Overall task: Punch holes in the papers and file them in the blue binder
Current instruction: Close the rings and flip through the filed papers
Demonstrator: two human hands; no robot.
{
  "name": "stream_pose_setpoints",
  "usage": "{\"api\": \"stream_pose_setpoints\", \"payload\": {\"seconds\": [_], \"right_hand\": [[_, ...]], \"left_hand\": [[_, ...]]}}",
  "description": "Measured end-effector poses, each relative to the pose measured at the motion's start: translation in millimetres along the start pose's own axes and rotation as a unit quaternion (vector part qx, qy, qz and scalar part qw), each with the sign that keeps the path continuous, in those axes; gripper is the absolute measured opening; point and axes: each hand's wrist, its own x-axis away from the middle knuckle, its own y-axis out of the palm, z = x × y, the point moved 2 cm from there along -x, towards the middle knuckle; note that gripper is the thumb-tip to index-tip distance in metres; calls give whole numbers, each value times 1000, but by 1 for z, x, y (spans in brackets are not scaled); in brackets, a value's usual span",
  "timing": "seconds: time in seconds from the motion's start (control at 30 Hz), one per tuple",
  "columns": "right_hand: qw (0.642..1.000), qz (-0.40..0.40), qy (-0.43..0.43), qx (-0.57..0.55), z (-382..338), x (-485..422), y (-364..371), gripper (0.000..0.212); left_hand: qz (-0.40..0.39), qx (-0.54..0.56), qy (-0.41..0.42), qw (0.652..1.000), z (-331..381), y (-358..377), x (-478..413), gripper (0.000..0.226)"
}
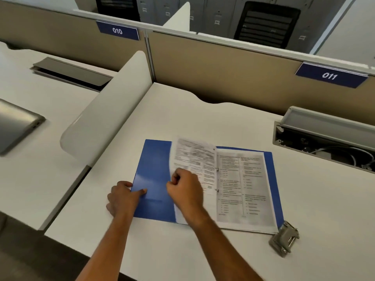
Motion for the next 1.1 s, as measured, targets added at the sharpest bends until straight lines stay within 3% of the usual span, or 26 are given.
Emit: {"api": "stream_pose_setpoints", "payload": {"seconds": [0.23,0.4,0.47,0.57,0.67,0.73,0.8,0.93,1.1], "right_hand": [[998,-51,10,-44,10,-23,66,14],[997,-45,-30,-61,23,-20,70,17],[997,33,-47,-56,36,-8,41,18],[968,244,-30,-54,84,7,-36,19],[914,390,108,-18,155,15,-118,28],[898,367,242,3,199,16,-155,47],[903,293,315,-9,227,14,-171,65],[925,233,300,19,238,6,-169,75],[922,227,308,66,243,-2,-165,55]], "left_hand": [[5,-30,-3,1000,-2,5,-4,69],[1,-42,-2,999,-3,7,-7,68],[2,-46,0,999,-5,7,-8,70],[4,-37,-5,999,-4,8,-9,70],[-3,-37,-9,999,-2,7,-10,70],[-7,-44,-6,999,1,7,-11,71],[-14,-49,-8,999,3,6,-12,71],[-30,-48,-16,998,3,9,-18,74],[-34,-63,-16,997,3,11,-22,74]]}}
